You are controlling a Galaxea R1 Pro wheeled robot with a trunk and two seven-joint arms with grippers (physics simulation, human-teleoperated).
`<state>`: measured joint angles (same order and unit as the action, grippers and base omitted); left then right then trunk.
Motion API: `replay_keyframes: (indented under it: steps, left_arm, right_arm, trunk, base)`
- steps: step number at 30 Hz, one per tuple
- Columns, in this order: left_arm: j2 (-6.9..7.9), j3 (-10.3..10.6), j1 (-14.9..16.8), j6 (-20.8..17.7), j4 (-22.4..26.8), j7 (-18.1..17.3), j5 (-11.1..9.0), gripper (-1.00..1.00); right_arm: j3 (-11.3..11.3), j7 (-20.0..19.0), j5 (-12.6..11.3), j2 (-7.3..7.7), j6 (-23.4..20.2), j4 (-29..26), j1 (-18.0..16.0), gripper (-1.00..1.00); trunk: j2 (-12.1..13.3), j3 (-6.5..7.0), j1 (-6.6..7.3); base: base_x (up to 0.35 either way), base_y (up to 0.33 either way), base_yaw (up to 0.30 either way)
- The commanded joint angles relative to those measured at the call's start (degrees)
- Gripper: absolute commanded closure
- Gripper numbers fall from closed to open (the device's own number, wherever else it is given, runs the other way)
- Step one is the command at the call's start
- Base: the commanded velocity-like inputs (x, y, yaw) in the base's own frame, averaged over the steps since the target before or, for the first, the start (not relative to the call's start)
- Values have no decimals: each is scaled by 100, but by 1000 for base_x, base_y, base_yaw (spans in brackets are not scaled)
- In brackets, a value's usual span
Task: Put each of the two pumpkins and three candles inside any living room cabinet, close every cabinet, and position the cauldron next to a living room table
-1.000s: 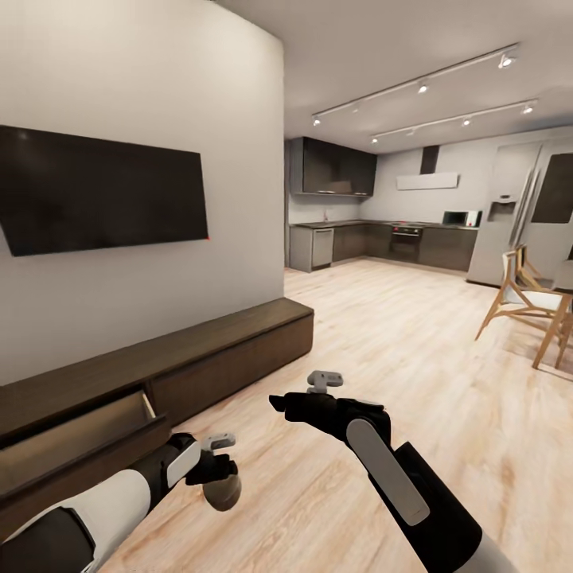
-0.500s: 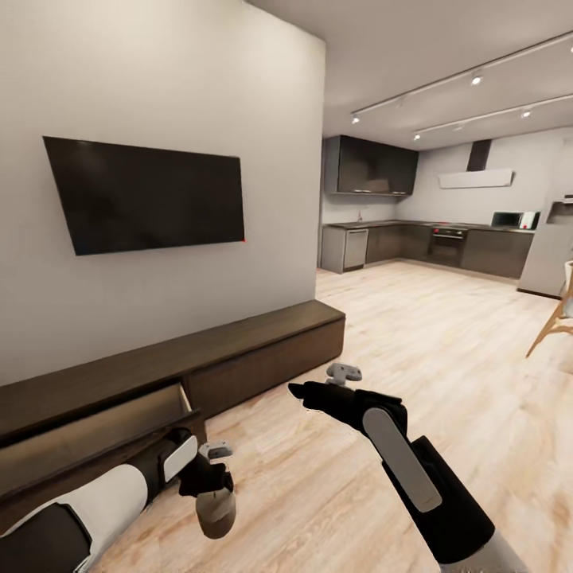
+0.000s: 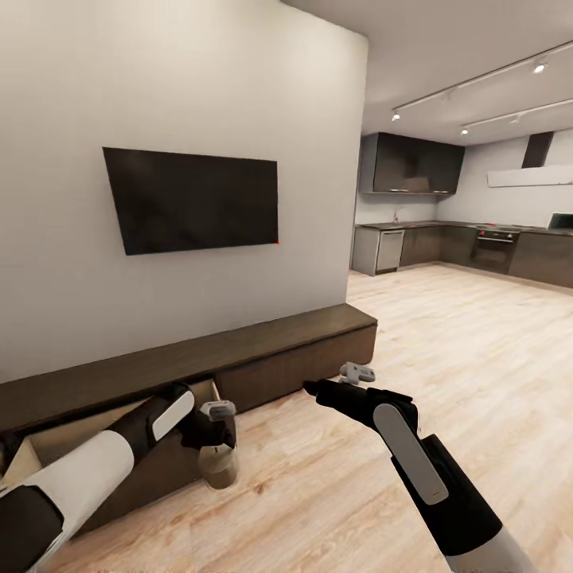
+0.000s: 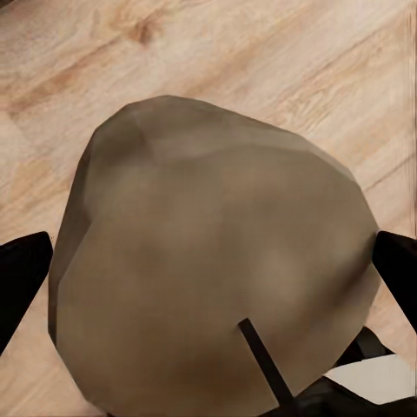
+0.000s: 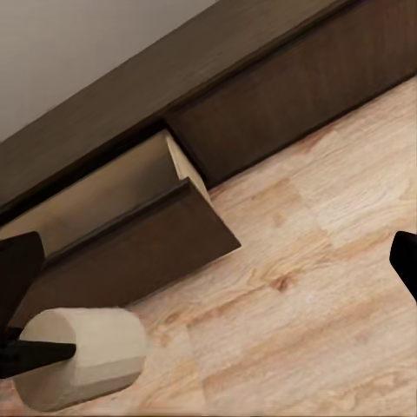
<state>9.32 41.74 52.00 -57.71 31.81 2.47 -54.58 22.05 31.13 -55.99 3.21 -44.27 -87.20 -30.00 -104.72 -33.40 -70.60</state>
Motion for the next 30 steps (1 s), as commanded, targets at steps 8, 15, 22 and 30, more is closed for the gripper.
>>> replay_keyframes:
  steps: [8, 15, 22, 30]
  left_arm:
    - [218, 36, 113, -117, 894, 58, -43, 100]
    - [248, 29, 110, -111, 1309, 56, -36, 100]
    - [262, -49, 106, 27, 1384, 58, -35, 100]
    - [309, -730, 85, 68, 1625, 24, 2, 100]
  right_arm:
    - [-77, 47, -50, 6, 16, 200, -6, -100]
    - [-86, 43, -45, 5, 23, 276, -8, -100]
    - [-87, 42, -49, 10, 31, 292, -9, -100]
    - [-87, 44, -52, 10, 32, 346, -8, -100]
  trunk:
    - [319, 115, 177]
    - [599, 221, 331]
    - [880, 328, 484]
    - [1201, 452, 660]
  base:
    - [0, 0, 243]
    - [0, 0, 224]
    - [0, 0, 192]
    - [0, 0, 134]
